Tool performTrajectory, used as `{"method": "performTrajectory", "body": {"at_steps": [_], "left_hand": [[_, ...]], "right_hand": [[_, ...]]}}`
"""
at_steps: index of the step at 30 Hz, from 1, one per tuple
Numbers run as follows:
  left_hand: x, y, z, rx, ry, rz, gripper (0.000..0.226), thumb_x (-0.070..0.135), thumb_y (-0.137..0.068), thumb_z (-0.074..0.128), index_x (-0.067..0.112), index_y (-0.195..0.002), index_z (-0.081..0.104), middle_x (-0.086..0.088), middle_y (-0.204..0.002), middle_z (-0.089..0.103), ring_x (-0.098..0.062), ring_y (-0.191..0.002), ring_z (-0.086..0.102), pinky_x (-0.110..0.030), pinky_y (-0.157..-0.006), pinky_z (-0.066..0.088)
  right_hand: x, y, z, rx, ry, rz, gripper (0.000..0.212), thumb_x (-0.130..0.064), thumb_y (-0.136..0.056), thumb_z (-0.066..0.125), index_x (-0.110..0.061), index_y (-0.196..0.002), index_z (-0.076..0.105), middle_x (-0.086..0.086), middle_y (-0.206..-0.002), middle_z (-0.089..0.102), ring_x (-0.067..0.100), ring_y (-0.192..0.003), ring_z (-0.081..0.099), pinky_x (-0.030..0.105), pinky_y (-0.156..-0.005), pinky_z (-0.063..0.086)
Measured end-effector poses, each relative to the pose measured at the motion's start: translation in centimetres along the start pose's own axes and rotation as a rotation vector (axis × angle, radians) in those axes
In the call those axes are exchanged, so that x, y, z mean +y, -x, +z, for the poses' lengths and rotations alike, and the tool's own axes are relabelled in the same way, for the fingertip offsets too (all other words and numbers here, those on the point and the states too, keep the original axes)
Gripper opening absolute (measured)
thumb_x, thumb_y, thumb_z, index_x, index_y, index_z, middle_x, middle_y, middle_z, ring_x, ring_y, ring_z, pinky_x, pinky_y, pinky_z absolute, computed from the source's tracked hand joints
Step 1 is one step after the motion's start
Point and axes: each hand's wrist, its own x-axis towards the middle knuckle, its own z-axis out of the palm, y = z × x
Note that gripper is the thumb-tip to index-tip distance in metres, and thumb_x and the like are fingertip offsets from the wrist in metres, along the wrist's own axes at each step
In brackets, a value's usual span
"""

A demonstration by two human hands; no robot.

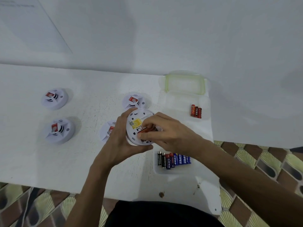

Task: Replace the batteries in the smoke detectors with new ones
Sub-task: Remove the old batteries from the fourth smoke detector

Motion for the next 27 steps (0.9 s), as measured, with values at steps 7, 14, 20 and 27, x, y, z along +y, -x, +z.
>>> {"method": "performTrajectory", "body": {"at_steps": [7, 14, 20, 27], "left_hand": [[-1.2, -0.5, 0.1, -0.002, -0.028, -0.048, 0.132, 0.1, -0.033, 0.045, 0.014, -0.132, 0.031, -0.006, -0.136, 0.042, -0.019, -0.119, 0.046, -0.035, -0.11, 0.032], [-1.5, 0.4, 0.1, 0.078, -0.117, 0.101, 0.096, 0.074, -0.054, 0.069, 0.035, -0.133, 0.029, 0.017, -0.131, 0.041, 0.009, -0.12, 0.042, 0.0, -0.094, 0.032], [-2.3, 0.5, 0.0, 0.093, -0.149, 0.135, 0.096, 0.064, -0.057, 0.072, 0.034, -0.137, 0.03, 0.023, -0.131, 0.04, 0.003, -0.12, 0.042, 0.0, -0.094, 0.031], [-2.2, 0.3, -0.2, 0.112, -0.156, 0.146, 0.094, 0.063, -0.057, 0.072, 0.039, -0.136, 0.027, 0.029, -0.131, 0.036, 0.009, -0.12, 0.04, 0.002, -0.093, 0.03]], "right_hand": [[1.5, 0.3, 0.3, -0.073, 0.031, 0.051, 0.02, -0.019, -0.089, 0.064, -0.019, -0.105, 0.075, 0.014, -0.102, 0.062, 0.027, -0.095, 0.054, 0.032, -0.077, 0.051], [1.9, 1.1, -0.4, -0.029, -0.115, 0.195, 0.03, -0.014, -0.091, 0.059, -0.021, -0.118, 0.07, 0.009, -0.111, 0.062, 0.021, -0.101, 0.053, 0.027, -0.086, 0.044], [7.3, 2.1, -2.8, -0.068, 0.034, 0.766, 0.023, -0.017, -0.093, 0.06, -0.017, -0.114, 0.069, 0.001, -0.103, 0.068, 0.02, -0.085, 0.063, 0.037, -0.081, 0.052], [13.1, 3.4, -2.9, -0.586, 0.316, 1.014, 0.03, -0.023, -0.088, 0.062, -0.022, -0.118, 0.061, 0.004, -0.118, 0.064, 0.027, -0.099, 0.063, 0.032, -0.075, 0.046]]}}
